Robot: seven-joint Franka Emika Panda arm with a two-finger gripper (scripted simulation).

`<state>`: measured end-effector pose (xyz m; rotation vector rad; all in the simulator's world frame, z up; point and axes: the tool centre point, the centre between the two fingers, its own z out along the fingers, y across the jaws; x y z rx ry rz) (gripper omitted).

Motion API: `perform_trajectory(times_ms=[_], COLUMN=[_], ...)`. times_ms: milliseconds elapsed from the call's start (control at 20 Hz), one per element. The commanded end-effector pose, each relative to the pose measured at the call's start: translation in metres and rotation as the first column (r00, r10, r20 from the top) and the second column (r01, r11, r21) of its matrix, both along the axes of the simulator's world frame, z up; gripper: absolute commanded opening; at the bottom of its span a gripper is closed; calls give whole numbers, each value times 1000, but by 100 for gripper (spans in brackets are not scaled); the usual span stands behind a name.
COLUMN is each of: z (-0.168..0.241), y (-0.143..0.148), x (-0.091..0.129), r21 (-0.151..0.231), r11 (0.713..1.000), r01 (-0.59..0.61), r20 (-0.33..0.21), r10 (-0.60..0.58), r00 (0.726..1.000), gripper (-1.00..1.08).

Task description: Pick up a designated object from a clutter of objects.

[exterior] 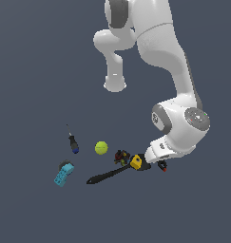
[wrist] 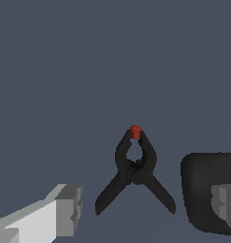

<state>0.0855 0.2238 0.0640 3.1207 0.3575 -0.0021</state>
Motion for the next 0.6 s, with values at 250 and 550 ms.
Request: perform_trajectory(times_ms=[250,550], z=[-22,-48], y=[0,0], x=[0,-1], r21=[0,0], r11=[1000,1000], r01=[0,0], r20=[1,1], r10=[0,0], r00=[1000,1000], gripper=[100,100])
